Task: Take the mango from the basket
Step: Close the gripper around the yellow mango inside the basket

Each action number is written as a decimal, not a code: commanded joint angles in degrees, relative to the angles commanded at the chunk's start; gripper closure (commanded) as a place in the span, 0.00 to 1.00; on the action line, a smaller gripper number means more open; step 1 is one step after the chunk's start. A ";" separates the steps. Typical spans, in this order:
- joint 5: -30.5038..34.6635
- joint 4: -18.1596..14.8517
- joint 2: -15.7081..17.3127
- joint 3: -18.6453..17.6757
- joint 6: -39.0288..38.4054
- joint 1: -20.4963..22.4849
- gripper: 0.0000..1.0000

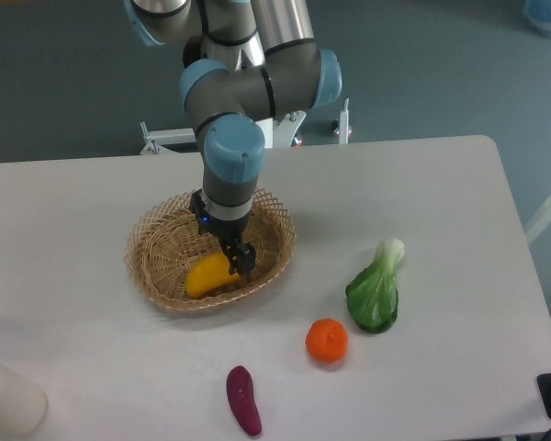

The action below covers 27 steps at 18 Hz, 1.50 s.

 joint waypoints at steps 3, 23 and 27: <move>0.18 0.00 -0.44 0.09 -0.09 -0.09 0.00; 5.54 3.17 -3.26 -0.26 -2.90 -3.52 0.48; 5.54 2.46 -2.47 0.27 -2.46 -3.43 0.57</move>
